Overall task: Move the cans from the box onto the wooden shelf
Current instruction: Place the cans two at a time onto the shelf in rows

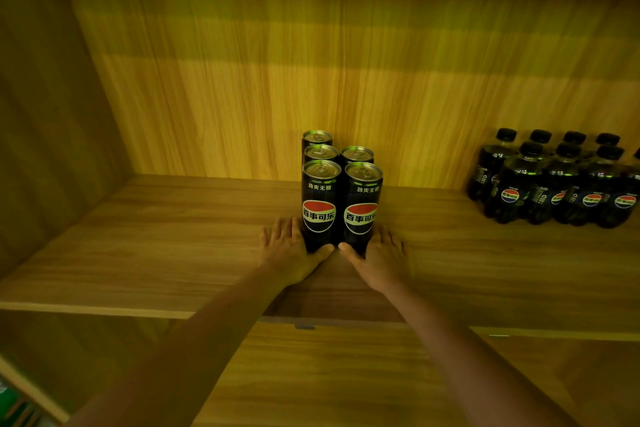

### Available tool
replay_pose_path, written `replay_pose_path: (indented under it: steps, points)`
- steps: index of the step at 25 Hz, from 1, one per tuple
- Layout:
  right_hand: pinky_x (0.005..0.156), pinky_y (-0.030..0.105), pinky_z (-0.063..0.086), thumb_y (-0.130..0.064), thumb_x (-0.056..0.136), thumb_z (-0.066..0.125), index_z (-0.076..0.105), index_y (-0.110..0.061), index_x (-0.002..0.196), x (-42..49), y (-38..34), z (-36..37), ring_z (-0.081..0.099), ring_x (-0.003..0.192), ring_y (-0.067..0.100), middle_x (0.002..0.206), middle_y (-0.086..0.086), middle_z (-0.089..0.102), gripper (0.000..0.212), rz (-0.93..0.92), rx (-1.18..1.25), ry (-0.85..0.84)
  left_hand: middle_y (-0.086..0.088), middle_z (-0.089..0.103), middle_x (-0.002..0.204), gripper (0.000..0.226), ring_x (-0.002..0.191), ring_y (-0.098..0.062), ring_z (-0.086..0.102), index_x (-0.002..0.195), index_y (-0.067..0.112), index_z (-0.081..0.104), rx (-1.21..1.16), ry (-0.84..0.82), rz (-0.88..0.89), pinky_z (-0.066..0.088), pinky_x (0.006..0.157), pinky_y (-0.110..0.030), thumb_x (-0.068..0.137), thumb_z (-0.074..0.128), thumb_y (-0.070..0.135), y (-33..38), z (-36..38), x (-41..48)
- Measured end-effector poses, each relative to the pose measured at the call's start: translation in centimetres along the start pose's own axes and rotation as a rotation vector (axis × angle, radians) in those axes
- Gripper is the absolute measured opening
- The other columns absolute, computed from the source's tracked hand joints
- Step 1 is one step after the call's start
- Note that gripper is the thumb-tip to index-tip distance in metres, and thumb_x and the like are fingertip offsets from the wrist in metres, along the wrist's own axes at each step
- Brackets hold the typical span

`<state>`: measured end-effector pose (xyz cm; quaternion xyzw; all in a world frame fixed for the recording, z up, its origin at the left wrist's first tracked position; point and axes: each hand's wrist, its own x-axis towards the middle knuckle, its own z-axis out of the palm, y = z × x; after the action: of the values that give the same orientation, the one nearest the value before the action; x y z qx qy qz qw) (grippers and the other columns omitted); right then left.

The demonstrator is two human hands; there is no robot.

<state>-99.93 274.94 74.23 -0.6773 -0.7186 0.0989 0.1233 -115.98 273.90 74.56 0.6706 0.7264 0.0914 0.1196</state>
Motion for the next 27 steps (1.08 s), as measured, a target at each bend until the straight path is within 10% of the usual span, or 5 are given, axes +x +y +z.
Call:
replay_pose_path:
  steps: [12, 27]
  points:
    - [0.116, 0.045, 0.012, -0.054, 0.085, 0.045, 0.02, -0.013, 0.143, -9.1, 0.0, -6.3, 0.014, 0.143, 0.027, 0.154, 0.009, 0.021, 0.075, -0.201, -0.059, 0.209, -0.011, 0.004, 0.158, 0.094, 0.146, -0.024, 0.004, 0.147, 0.008, 0.0, 0.097, 0.12, 0.067, 0.004, 0.119, -0.041, 0.082, 0.039, 0.065, -2.1, -5.6, -10.3]
    - [0.117, 0.045, 0.015, -0.043, 0.084, 0.055, 0.017, -0.01, 0.144, -25.9, -5.7, -4.3, 0.018, 0.142, 0.027, 0.154, 0.011, 0.021, 0.078, -0.283, -0.163, -0.023, -0.013, 0.013, 0.156, 0.09, 0.144, -0.028, 0.013, 0.147, 0.007, 0.004, 0.17, 0.151, 0.201, 0.01, 0.118, -0.04, 0.084, 0.049, 0.053, -4.7, -4.9, -27.6]
